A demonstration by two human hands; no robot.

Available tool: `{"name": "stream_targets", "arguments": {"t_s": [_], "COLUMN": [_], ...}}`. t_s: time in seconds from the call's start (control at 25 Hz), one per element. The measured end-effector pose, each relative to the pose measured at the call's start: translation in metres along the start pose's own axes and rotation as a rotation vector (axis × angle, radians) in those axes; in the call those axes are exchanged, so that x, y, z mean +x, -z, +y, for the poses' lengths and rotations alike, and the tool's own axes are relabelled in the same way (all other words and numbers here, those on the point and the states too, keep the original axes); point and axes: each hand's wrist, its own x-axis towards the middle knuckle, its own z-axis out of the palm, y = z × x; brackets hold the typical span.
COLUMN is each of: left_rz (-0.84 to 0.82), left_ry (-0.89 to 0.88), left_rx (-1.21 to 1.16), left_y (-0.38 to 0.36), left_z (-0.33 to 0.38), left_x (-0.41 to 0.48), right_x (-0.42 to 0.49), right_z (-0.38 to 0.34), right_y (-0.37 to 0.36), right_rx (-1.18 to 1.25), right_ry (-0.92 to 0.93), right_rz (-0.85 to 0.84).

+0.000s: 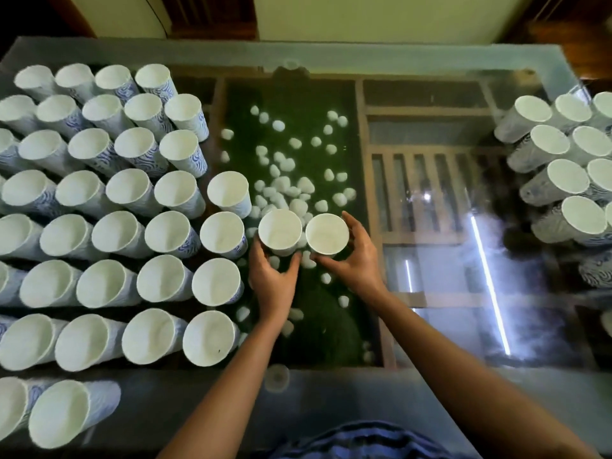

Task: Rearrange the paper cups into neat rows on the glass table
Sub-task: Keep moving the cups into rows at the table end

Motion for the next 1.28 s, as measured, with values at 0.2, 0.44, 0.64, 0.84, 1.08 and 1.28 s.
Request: {"name": "stream_targets", "arguments": {"t_s": [0.2, 0.44, 0.64, 0.84, 1.08, 1.28], "left_rz": [0.031, -0.093, -0.212, -0.399, -0.624, -0.727], "left_ry": [-0.040, -0.094, -0.168, -0.243, -0.335, -0.322], "left_rx": [0.009, 0.019, 0.019, 0.037, -0.011, -0.017], "left_y": [-0.010, -0.036, -0.084, -0.152, -0.231, -0.283], "left_z": [0.004, 0.018, 0.043, 0.080, 0.128, 0.146], "left_x": [0.015, -0.013, -0.050, -0.103, -0.160, -0.183], "right_x": [0.008, -0.012, -0.043, -0.080, -0.119, -0.135], "right_z": [0.003, 0.033, 0.066, 0.106, 0.142, 0.164], "right_y": [-0.005, 0.036, 0.105, 0.193, 0.264, 0.283], "right_rx": [0.051, 0.076, 0.019, -0.044, -0.001, 0.018], "right_ry": [0.058, 0.035, 0.013, -0.045, -0.135, -0.150], "right_rz": [0.039, 0.178, 0.345, 0.513, 0.701, 0.841]}}
